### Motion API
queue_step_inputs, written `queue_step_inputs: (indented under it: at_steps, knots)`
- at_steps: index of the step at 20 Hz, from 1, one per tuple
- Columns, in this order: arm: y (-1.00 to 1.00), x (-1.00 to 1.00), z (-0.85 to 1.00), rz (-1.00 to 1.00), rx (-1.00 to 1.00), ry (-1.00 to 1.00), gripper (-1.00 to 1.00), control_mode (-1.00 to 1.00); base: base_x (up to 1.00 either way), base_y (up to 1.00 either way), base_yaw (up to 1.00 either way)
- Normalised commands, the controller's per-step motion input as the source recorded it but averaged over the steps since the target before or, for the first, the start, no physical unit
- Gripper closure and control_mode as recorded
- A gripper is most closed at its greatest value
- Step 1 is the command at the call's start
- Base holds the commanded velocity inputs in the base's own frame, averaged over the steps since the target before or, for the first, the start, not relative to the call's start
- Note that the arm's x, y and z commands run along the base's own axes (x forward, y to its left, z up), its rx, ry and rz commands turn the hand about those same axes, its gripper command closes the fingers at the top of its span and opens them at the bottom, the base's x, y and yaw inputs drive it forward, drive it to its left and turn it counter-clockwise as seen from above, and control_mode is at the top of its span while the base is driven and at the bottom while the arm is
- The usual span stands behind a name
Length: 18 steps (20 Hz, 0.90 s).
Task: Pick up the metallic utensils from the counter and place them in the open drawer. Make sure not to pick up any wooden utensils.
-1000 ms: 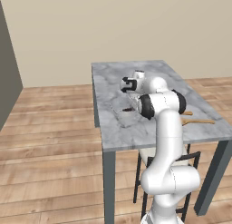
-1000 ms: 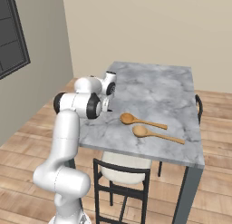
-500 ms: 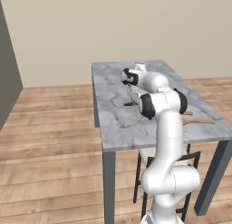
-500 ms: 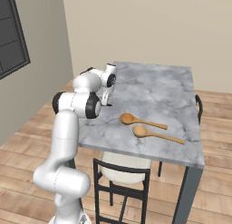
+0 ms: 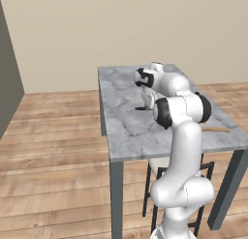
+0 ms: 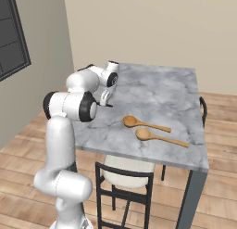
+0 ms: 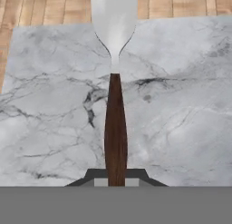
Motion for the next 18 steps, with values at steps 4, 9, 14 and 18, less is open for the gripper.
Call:
queue_step_inputs:
  at_steps: [4,9,14,18]
  knots:
    - [0.0,-0.72,0.3,-0.23,0.01,-0.06,1.0,-1.0,0.0,0.0,0.0]
    - [0.0,-0.69,0.35,-0.2,0.01,-0.01,1.0,-1.0,0.0,0.0,0.0]
    - [0.0,-0.63,0.38,-0.1,0.01,0.0,1.0,-1.0,0.0,0.0,0.0]
    - [0.0,-0.57,0.47,-0.08,0.0,0.0,1.0,-1.0,0.0,0.0,0.0]
